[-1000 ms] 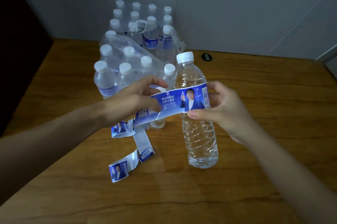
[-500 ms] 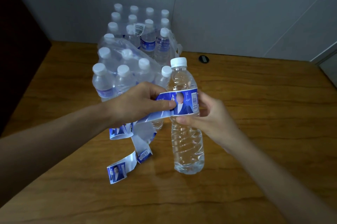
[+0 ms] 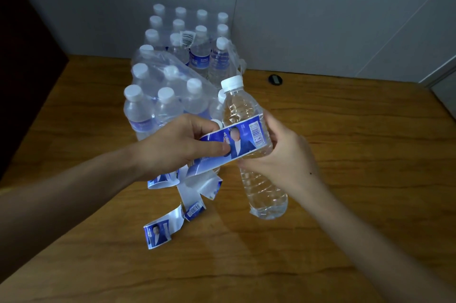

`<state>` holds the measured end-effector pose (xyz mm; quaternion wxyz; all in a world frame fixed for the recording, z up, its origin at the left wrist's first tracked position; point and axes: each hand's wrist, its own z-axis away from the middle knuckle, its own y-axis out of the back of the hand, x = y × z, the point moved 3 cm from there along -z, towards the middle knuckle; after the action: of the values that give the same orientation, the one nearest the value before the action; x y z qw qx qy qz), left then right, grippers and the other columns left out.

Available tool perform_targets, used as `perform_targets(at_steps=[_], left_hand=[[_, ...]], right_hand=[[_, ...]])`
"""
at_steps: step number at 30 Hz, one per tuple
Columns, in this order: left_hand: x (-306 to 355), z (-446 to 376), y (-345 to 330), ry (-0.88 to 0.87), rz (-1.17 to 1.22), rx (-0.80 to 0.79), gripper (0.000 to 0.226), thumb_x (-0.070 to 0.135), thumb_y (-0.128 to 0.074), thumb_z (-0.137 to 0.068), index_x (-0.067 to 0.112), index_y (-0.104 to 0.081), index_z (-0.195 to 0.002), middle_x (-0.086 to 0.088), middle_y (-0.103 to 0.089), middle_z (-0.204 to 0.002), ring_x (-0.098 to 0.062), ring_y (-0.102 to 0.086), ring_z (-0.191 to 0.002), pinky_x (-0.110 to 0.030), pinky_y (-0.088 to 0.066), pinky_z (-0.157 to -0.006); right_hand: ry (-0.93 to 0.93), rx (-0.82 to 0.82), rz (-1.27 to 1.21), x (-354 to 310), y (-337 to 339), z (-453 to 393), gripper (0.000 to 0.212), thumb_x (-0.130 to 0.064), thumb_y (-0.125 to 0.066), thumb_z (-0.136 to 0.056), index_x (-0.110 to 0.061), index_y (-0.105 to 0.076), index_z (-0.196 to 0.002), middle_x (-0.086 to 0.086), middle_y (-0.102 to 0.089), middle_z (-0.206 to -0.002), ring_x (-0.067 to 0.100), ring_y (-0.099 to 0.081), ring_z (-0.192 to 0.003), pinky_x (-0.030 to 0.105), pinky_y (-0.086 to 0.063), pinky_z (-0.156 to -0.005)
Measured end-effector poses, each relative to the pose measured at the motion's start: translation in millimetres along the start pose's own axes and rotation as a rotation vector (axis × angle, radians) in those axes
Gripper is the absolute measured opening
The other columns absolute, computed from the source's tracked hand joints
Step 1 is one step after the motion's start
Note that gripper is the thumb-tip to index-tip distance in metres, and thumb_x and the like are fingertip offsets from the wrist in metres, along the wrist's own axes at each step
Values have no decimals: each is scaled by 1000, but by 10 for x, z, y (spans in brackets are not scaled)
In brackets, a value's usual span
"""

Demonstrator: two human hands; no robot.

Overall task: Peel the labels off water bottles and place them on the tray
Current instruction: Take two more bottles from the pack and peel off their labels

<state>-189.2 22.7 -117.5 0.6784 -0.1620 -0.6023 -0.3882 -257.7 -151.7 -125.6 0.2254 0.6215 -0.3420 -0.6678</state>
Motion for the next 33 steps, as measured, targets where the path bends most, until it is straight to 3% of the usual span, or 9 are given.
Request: perform_targets(at_steps=[3, 6, 9, 12, 15, 21, 25, 30, 33], left_hand=[[58, 0, -33, -8, -39, 8, 8, 14, -73, -81, 8, -67, -81, -13, -72, -82, -28, -68, -75, -38, -51, -66], [102, -35, -82, 11, 7, 25, 23, 4, -73, -78, 17, -57, -88, -6, -75, -87, -21, -72, -81, -29, -56, -66], [107, -63, -129, 79, 64, 143, 15, 20, -74, -79, 17, -62, -88, -2, -76, -76, -16, -73, -73, -32, -56, -69], [80, -93, -196, 97, -59, 245, 24, 35, -70, -80, 11, -69, -78, -9, -71, -67, -12, -65, -58, -21, -49, -56], [83, -78, -263, 33, -267, 251, 26, 30, -65, -86, 6, -71, -79, -10, -68, -68, -8, -56, -53, -12, -39, -49], [78, -20, -290, -29, -222, 215, 16, 17, -62, -90, 3, -69, -91, -12, -72, -87, -15, -64, -78, -20, -47, -61], [76, 0, -295, -32, -202, 198, 14, 15, -60, -91, 5, -69, -91, -10, -72, -88, -18, -66, -80, -24, -49, -65], [20, 43, -262, -49, -264, 155, 19, 14, -62, -89, 0, -64, -77, -15, -66, -75, -16, -56, -60, -21, -41, -53], [-140, 77, -216, -33, -441, 85, 12, 15, -65, -85, 14, -63, -73, 2, -62, -67, -7, -55, -57, -18, -40, -53]], right_hand=[[56, 57, 170, -26, 0, 9, 99, -59, -73, -64, -28, -27, -147, -14, -69, -84, 0, -64, -69, 24, -54, -65], [91, 103, 300, -47, -5, 24, 99, -60, -71, -70, -24, -21, -148, -17, -58, -72, -3, -55, -58, 20, -49, -58], [94, 114, 360, -42, -1, 17, 97, -55, -72, -72, -23, -22, -148, -9, -66, -82, 4, -55, -61, 23, -48, -57], [101, 119, 392, -55, -1, 24, 94, -51, -73, -73, -23, -22, -148, -6, -68, -86, 8, -58, -63, 24, -46, -58], [122, 112, 399, -63, -32, 45, 95, -53, -73, -74, -22, -22, -148, -4, -69, -92, 11, -64, -72, 26, -50, -61], [144, 112, 433, -58, -48, 47, 94, -52, -73, -75, -19, -23, -148, -1, -69, -95, 13, -65, -73, 25, -48, -60], [171, 131, 515, -63, -60, 45, 94, -49, -75, -73, -20, -24, -146, 2, -68, -93, 18, -65, -72, 25, -41, -57], [154, 182, 486, 36, 6, 4, 98, -50, -77, -70, -15, -28, -146, 1, -70, -90, 15, -66, -70, 23, -40, -61], [96, 218, 425, 165, 29, -36, 100, -46, -81, -68, -18, -26, -147, -3, -71, -97, 6, -58, -68, 19, -36, -65]])
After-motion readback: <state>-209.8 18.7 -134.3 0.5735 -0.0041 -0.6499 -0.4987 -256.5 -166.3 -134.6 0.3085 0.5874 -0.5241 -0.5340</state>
